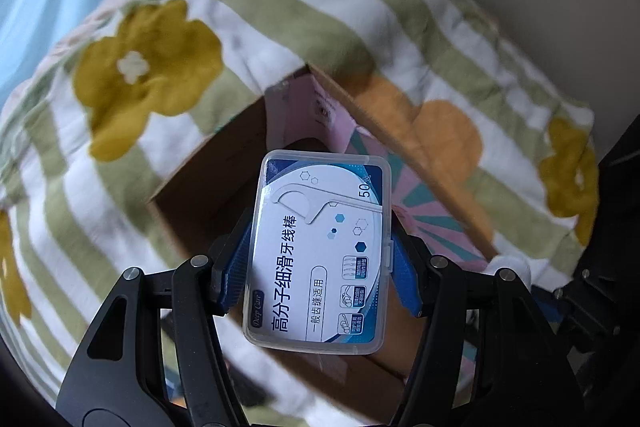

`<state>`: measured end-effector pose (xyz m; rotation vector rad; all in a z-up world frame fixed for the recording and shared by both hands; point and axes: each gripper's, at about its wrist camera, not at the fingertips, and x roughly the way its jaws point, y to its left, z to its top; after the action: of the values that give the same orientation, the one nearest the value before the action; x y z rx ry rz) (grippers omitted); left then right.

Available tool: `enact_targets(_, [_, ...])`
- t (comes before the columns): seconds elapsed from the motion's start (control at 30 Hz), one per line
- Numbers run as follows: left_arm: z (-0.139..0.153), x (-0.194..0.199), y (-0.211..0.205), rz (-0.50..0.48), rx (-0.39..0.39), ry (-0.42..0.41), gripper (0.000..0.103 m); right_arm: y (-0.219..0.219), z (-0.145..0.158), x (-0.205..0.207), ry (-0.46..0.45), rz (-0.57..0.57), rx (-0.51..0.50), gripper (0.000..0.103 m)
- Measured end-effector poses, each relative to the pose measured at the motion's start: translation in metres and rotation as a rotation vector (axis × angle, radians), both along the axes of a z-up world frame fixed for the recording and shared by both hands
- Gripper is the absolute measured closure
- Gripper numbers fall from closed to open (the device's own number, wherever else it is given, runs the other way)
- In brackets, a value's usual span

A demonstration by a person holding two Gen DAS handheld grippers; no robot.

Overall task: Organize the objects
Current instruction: 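Carry the floss pick box and panda plush over the cardboard box with both tools, then open both tools to drop the floss box and plush into the cardboard box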

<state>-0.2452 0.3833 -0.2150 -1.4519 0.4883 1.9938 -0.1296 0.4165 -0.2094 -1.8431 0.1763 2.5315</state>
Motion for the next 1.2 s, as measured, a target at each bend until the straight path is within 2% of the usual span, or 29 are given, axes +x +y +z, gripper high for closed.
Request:
enact_targets(0.17, [-0.050,-0.020,0.011,-0.026,-0.032,-0.044,0.046,-0.013,-0.039,-0.015,-0.049,0.068,0.002,0.072])
enact_targets(0.27, [-0.069,-0.027,0.013,-0.028,-0.062,-0.057,0.046,-0.018,-0.053,-0.018,-0.072,0.096,-0.002,0.072])
enact_targets(0.4, [-0.081,-0.031,0.015,-0.042,-0.091,-0.059,0.046,-0.024,-0.060,-0.018,-0.085,0.131,0.008,0.072])
enact_targets(0.67, [-0.094,-0.029,0.016,-0.086,-0.127,-0.066,0.046,-0.022,-0.065,-0.016,-0.091,0.113,-0.004,0.072])
enact_targets(0.7, [-0.094,-0.029,0.016,-0.091,-0.125,-0.066,0.045,-0.022,-0.065,-0.016,-0.096,0.116,-0.008,0.069])
enact_targets(0.73, [-0.092,-0.029,0.016,-0.093,-0.121,-0.061,0.044,-0.022,-0.065,-0.016,-0.100,0.118,-0.012,0.058])
enact_targets(0.77, [-0.090,-0.029,0.016,-0.093,-0.114,-0.055,0.031,-0.022,-0.064,-0.016,-0.093,0.114,-0.020,0.049])
enact_targets(0.8, [-0.089,-0.030,0.016,-0.093,-0.111,-0.049,0.001,-0.022,-0.061,-0.015,-0.079,0.116,-0.058,0.032])
enact_targets(0.83, [-0.087,-0.030,0.015,-0.102,-0.105,-0.042,0.001,-0.023,-0.059,-0.013,-0.074,0.115,-0.096,0.020])
enact_targets(0.93, [-0.084,-0.033,0.013,-0.099,-0.078,-0.046,0.000,-0.030,-0.056,-0.009,-0.071,0.120,-0.093,0.005])
enact_targets(1.2, [-0.085,-0.042,0.010,-0.096,-0.093,-0.052,0.000,-0.031,-0.053,-0.002,-0.062,0.101,-0.078,0.004])
